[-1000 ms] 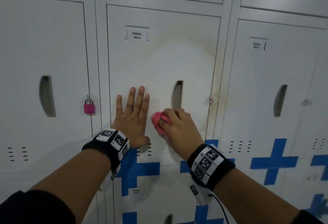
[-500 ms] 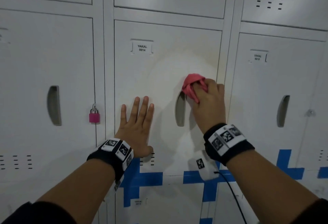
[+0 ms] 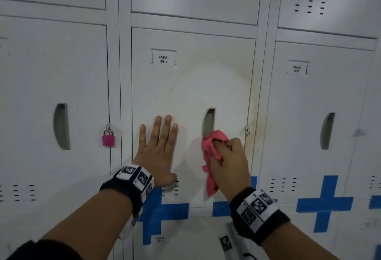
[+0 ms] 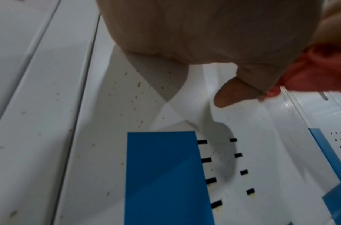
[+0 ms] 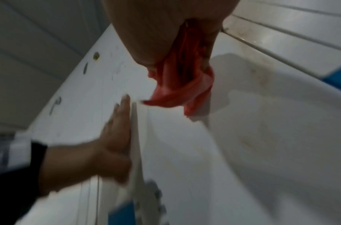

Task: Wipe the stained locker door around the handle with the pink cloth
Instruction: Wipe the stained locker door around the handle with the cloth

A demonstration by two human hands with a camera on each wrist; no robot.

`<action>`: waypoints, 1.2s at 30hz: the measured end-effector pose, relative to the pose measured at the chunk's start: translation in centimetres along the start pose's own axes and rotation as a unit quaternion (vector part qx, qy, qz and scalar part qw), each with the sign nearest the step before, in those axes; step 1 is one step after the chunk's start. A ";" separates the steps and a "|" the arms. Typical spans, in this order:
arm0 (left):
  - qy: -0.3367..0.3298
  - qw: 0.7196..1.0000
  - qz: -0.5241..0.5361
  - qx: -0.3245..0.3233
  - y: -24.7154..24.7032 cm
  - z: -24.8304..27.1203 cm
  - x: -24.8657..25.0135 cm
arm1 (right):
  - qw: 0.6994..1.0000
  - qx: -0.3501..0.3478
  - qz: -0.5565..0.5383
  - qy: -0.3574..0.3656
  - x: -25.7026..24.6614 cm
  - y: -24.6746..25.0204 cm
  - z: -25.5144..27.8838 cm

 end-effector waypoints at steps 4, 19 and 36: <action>0.002 0.999 0.008 -0.034 -0.4 0.0 0.0 | 0.987 0.161 -0.008 0.017 -3.1 5.3 -4.4; 0.001 1.000 0.013 -0.029 0.1 0.0 0.1 | 0.947 0.070 0.208 0.235 -9.4 -0.9 -5.8; -0.010 1.000 0.018 -0.022 0.0 0.2 0.0 | 0.968 0.142 0.143 0.153 -5.6 3.1 -7.5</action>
Point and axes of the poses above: each hand's wrist, its own z-axis away from the middle knuckle, its own y-axis out of the back of the hand, x = y × z, the point moved 9 cm from there along -z, towards the middle knuckle, and after that the axes turned 2 degrees about z, right-handed, at the moved point
